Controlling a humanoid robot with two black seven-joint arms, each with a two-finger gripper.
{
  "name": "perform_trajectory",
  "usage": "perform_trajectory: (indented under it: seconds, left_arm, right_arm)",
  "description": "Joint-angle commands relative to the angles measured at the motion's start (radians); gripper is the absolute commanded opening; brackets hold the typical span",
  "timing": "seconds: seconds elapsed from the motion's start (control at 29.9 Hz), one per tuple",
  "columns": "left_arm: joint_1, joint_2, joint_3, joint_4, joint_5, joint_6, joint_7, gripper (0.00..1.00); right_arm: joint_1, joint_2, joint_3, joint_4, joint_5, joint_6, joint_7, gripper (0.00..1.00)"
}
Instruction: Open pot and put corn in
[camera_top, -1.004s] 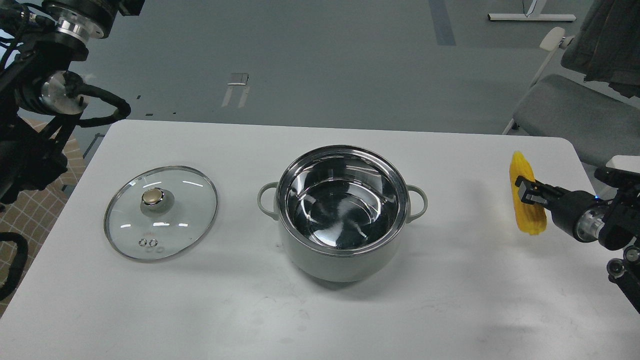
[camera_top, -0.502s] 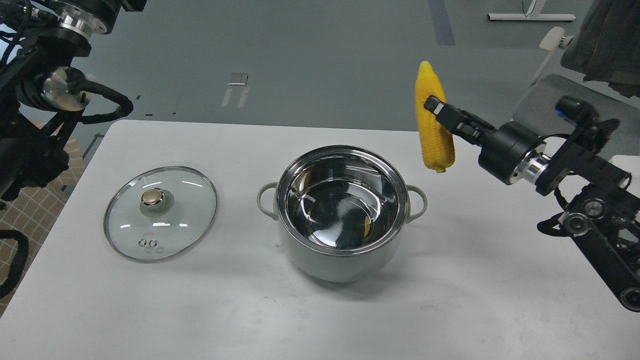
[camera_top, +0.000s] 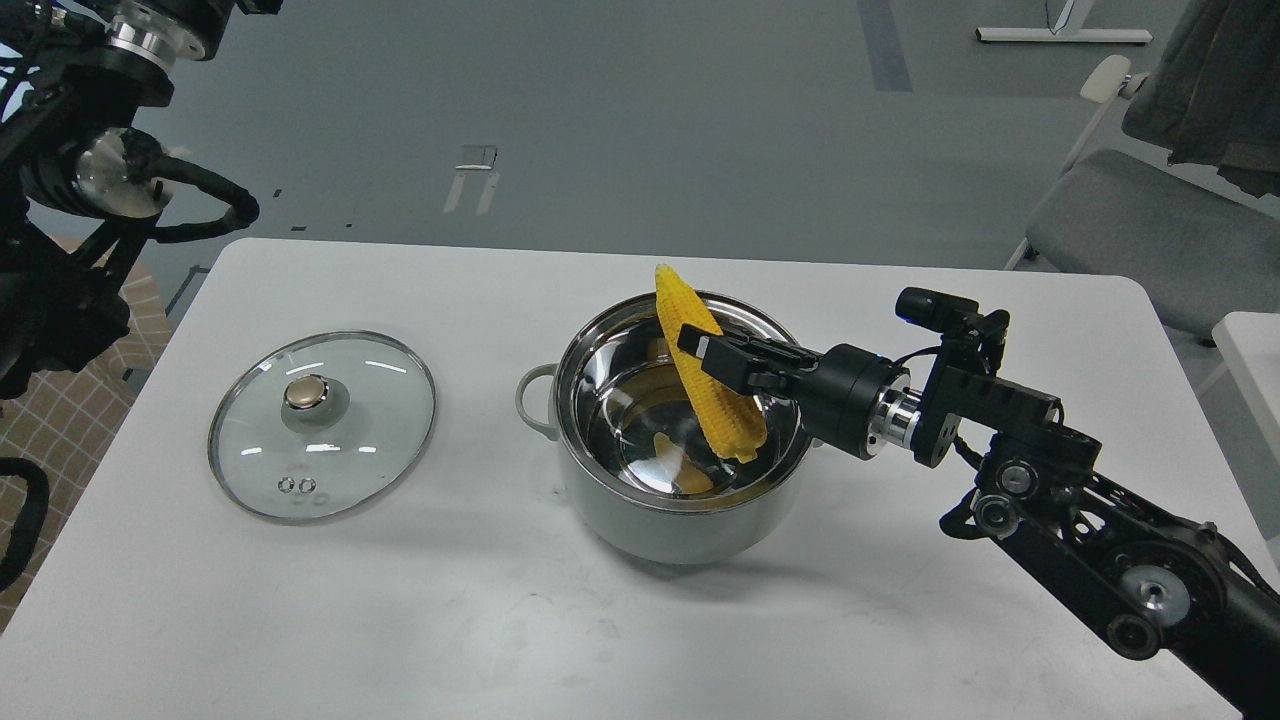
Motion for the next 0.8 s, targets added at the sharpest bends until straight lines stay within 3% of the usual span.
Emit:
perform_trajectory:
  seconds: [0.0, 0.13, 0.2, 0.44, 0.5, 0.77]
  left_arm:
    - [0.000, -0.001, -0.002, 0.000, 0.000, 0.000, 0.000, 0.96]
    - [-0.001, -0.001, -0.004, 0.000, 0.000, 0.000, 0.000, 0.96]
    - [-0.003, -0.001, -0.004, 0.000, 0.000, 0.000, 0.000, 0.96]
    - [-0.003, 0.003, -0.008, 0.000, -0.001, -0.003, -0.002, 0.96]
    - [-0.001, 0.009, -0.008, 0.000, -0.003, -0.006, -0.008, 0.97]
    - [0.006, 0.017, -0.016, 0.002, -0.007, -0.014, -0.012, 0.98]
  right_arm:
    - [0.001, 0.000, 0.002, 0.001, 0.000, -0.003, 0.000, 0.79]
    - [0.003, 0.000, 0.002, 0.004, 0.001, -0.003, 0.000, 0.84]
    - [0.003, 0.000, 0.002, 0.004, 0.001, -0.003, 0.000, 0.93]
    - [0.053, 0.004, 0.054, 0.007, 0.007, -0.021, 0.000, 0.95]
    - [0.091, 0.016, 0.127, 0.004, 0.015, -0.026, -0.002, 1.00]
    - [0.275, 0.079, 0.463, -0.096, 0.119, -0.017, -0.005, 1.00]
